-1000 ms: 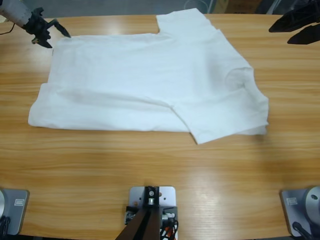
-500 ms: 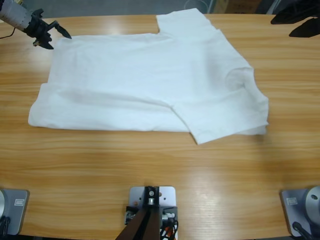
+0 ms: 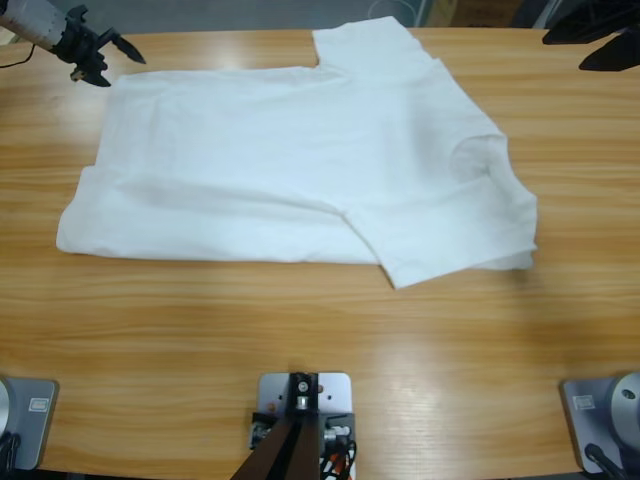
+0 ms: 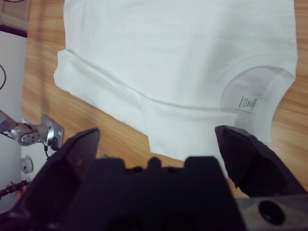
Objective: Fold clothes
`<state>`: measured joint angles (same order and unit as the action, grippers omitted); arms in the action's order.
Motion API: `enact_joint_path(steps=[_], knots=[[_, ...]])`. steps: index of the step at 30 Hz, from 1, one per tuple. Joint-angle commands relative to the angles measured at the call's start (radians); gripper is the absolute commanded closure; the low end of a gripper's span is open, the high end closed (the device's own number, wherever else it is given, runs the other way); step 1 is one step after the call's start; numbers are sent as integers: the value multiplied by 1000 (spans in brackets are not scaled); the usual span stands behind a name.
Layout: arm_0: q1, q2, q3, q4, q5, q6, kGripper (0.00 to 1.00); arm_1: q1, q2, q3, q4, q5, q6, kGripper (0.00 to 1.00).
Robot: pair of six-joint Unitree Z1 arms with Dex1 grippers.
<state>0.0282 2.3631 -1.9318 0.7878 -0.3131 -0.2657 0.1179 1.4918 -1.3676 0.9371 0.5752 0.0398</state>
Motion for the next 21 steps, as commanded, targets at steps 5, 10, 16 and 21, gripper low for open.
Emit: enact_joint_path(steps=[5, 10, 16, 21], knots=[[-16, 91, -34, 32, -9, -14, 0, -11, 35, 2, 10, -2, -21, 27], [-26, 114, -89, 89, 8, -7, 0, -11, 31, 3, 11, -2, -21, 27], [-28, 124, -114, 112, 15, -9, 0, -11, 30, 4, 11, -2, -21, 27], [-33, 142, -155, 154, 23, -4, 0, -11, 23, 8, 12, 0, -21, 27]])
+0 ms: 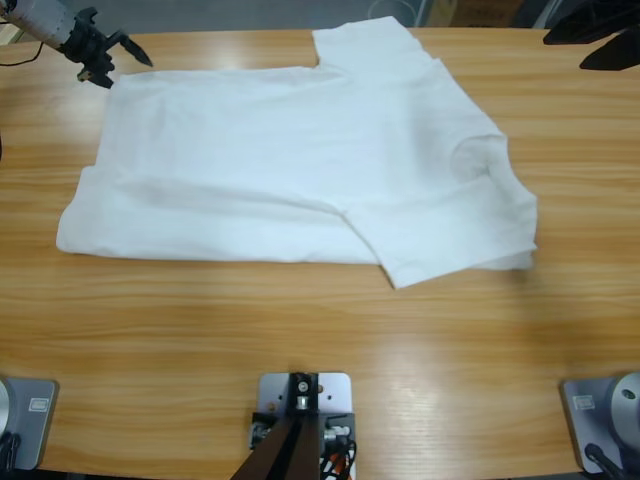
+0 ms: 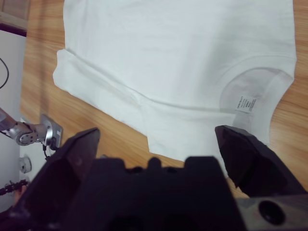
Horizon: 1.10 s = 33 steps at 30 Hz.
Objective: Fold clothes
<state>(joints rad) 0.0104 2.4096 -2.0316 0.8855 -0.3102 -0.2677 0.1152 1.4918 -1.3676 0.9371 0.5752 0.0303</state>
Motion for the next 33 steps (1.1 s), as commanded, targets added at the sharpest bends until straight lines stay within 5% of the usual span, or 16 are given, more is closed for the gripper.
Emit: enact_joint_path(steps=[1, 26, 31, 33], knots=[[-16, 101, -68, 70, 20, -1, 0, -8, 20, 9, 12, 0, -12, 27], [-58, 214, -339, 304, 72, 29, 23, -8, 2, 20, 11, -3, -12, 27], [-56, 243, -411, 337, 71, 31, 115, -15, -4, 15, 16, -3, -12, 27], [-61, 269, -476, 381, 71, 31, 286, -17, -9, 13, 22, -4, -13, 27]])
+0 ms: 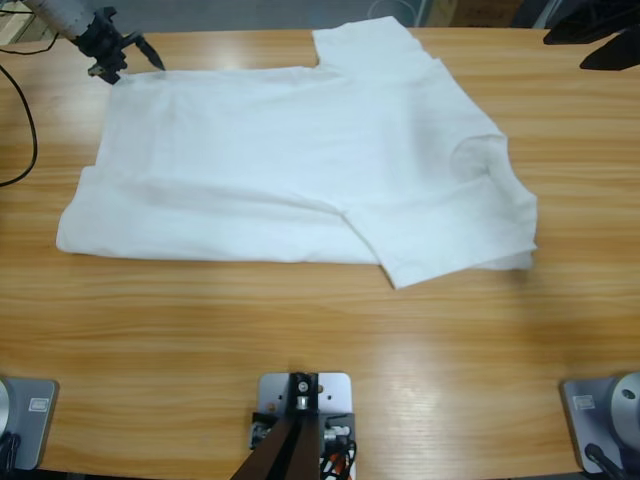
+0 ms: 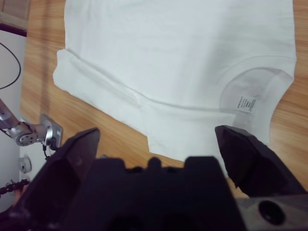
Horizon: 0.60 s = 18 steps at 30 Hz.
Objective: Fold clothes
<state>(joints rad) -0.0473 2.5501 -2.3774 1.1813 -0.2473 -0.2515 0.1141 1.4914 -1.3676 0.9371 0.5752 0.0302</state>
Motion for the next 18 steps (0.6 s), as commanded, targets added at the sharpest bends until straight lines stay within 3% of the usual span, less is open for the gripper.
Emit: enact_joint_path(steps=[1, 4, 6, 12, 18], knots=[[-3, 141, -159, 109, 8, 15, 392, -16, -13, 13, 25, -3, -13, 27], [-3, 174, -239, 178, 8, 17, 702, -16, -26, 12, 35, -4, -12, 27], [-3, 200, -299, 217, 8, 25, 991, -16, -39, 12, 44, -5, -12, 27], [-5, 272, -440, 301, 6, 32, 1000, -17, -50, 21, 46, -9, -12, 27], [-8, 275, -477, 348, -1, 63, 1000, -17, -49, 24, 43, -16, -12, 27]])
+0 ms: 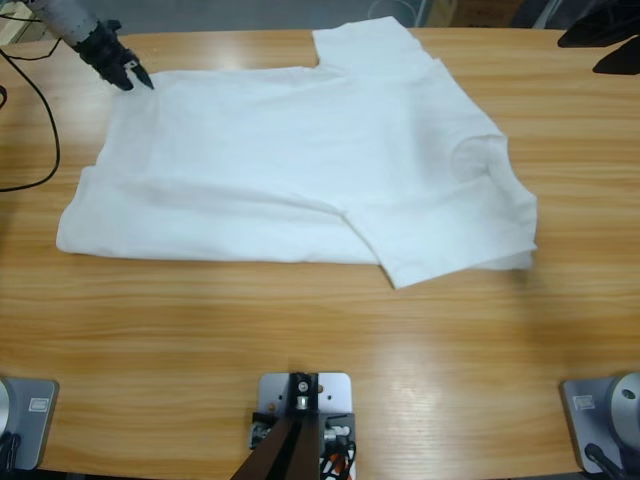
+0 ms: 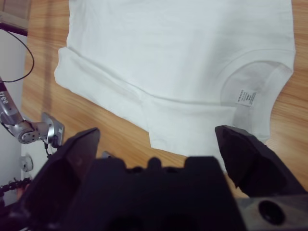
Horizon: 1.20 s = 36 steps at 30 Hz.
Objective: Fold clothes
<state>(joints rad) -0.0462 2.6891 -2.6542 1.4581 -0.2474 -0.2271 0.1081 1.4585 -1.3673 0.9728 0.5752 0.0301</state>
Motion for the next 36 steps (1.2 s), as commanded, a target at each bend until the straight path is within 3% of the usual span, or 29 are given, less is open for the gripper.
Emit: enact_joint_path(steps=[1, 13, 17, 20, 24, 29, 36], knots=[[-9, 136, -211, 84, -1, 48, 1000, -11, -17, 25, 7, -19, -12, 27], [-12, 134, -351, 109, -94, 80, 1000, -23, -13, 10, -3, -27, -12, 27], [-15, 107, -388, 120, -133, 89, 1000, -73, 36, 17, -67, 32, -12, 27], [-15, 90, -389, 149, -135, 102, 1000, -156, 63, 95, -197, 162, -2, 27], [-14, 62, -395, 195, -138, 109, 1000, -199, 84, 338, -517, 297, 105, 67], [-34, 22, -394, 199, -139, 114, 1000, -157, 227, 448, -783, 320, 182, 104], [-88, -52, -363, 205, -139, 120, 1000, -131, 483, 170, -800, 298, 124, 174]])
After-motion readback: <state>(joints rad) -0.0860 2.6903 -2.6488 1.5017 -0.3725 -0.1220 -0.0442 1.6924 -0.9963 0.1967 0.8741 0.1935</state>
